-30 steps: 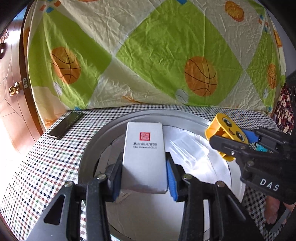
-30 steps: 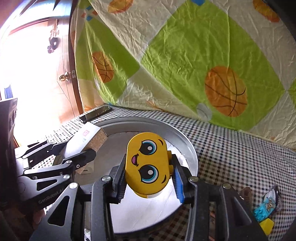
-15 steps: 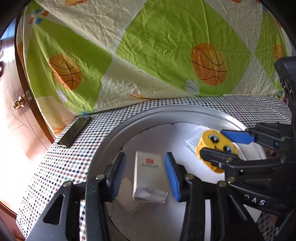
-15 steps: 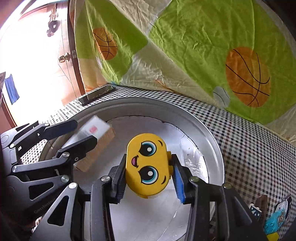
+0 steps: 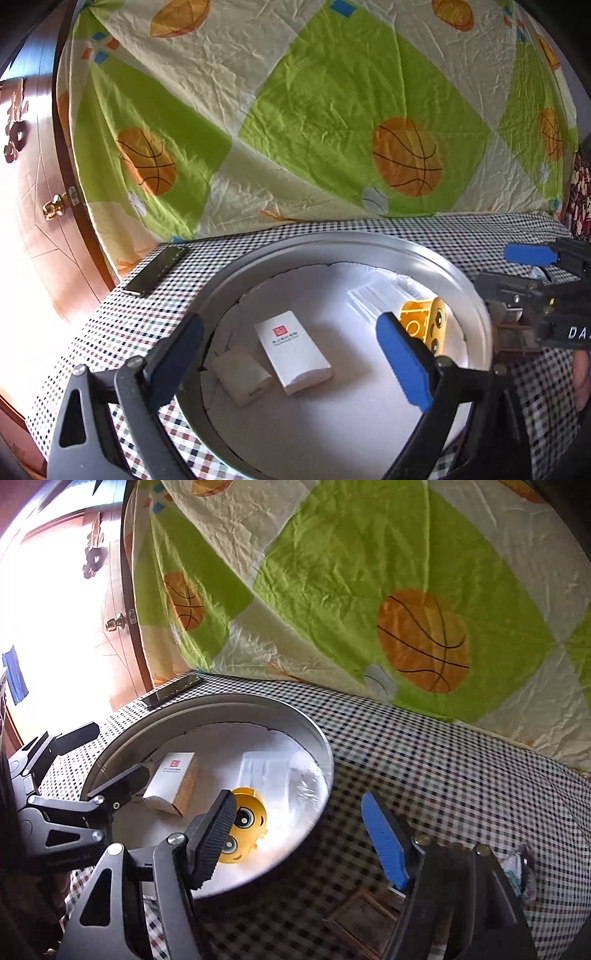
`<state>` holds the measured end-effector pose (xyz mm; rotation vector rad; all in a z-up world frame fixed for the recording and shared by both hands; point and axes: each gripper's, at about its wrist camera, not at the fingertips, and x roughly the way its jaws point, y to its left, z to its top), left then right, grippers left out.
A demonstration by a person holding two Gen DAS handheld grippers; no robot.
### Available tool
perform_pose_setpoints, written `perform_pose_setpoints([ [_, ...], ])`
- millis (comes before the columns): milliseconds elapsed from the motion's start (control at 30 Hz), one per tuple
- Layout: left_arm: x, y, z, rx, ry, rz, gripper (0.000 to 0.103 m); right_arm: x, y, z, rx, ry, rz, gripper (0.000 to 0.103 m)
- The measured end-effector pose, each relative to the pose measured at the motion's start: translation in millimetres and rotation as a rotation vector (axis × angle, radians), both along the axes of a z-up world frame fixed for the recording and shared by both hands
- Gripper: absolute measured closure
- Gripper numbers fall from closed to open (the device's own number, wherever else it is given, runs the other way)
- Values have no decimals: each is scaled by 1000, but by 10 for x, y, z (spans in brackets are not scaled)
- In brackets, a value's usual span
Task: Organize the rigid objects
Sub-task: 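Grasp brown framed picture with left gripper while right gripper reaches yellow cube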
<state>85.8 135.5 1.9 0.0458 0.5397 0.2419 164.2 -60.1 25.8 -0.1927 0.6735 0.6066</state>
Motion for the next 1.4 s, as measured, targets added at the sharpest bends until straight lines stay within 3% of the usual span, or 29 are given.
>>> perform_pose_setpoints([
  [267,-65,-739,43,-7,-14,-148,7,-51,-986,27,27,-21,-165,30],
  [467,-53,-1380,18,-2,11,-284,7,-39,-1432,-74,17,-6,-243,29],
  [633,40,-1758,-79,-14,79,-397,7,-30,-1660,-169,25,20,-286,29],
  [1000,452,-1952,-395,-40,267,-462,9,-62,-1777,-320,44,22,-320,28],
  [1200,578,-1997,-477,-72,328,-495,10,-55,-1780,-333,34,25,-332,28],
  [1400,626,-1969,-505,-94,334,-498,10,-16,-1809,-360,28,44,-361,28],
])
